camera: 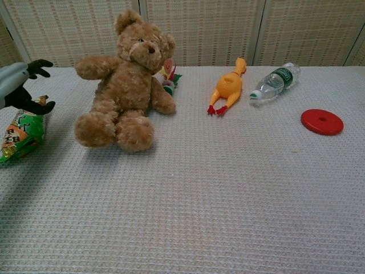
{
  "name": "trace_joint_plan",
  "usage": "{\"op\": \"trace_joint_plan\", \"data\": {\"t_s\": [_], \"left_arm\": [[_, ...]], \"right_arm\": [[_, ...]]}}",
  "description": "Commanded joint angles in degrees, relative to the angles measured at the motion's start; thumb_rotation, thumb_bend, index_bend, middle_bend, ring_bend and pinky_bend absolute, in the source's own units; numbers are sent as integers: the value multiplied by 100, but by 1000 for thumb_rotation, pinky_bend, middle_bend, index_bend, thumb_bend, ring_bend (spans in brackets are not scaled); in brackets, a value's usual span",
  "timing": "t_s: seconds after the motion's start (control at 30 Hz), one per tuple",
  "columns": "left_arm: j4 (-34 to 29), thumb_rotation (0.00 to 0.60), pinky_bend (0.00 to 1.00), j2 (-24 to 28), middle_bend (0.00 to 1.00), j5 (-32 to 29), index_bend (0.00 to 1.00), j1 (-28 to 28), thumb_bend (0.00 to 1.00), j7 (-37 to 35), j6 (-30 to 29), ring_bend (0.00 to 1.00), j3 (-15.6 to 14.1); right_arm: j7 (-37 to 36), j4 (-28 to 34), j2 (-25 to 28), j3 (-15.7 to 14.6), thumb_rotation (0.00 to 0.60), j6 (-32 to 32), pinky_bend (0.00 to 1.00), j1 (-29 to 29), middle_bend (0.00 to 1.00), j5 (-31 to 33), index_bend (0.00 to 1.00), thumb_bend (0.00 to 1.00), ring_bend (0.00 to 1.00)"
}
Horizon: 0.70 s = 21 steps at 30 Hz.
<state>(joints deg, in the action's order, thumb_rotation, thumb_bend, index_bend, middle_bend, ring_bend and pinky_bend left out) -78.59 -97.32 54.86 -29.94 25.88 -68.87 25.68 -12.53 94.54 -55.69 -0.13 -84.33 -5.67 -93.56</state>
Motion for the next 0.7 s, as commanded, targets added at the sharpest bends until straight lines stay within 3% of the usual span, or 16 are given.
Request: {"op": "trace_joint_plan", "data": {"t_s": [0.03,0.37,0.7], "left_arm": [[242,600,309,-225,106,-321,0,-312,409,161,48,88,269],[734,600,321,-594,152,-753,35,-864,407,-85,105,144,594],[447,600,327,-544,156,-1259,42,-1069,405,-125,192,148,757]], "right_arm": [[5,0,-2,14,600,2,125,-2,80,33,0,163,0],[-106,0,51,-7,600,-7,124,-6,80,-9,0,163,0],[-133,-3,61,5,600,10,125,-15,80,27,0,163,0]]}}
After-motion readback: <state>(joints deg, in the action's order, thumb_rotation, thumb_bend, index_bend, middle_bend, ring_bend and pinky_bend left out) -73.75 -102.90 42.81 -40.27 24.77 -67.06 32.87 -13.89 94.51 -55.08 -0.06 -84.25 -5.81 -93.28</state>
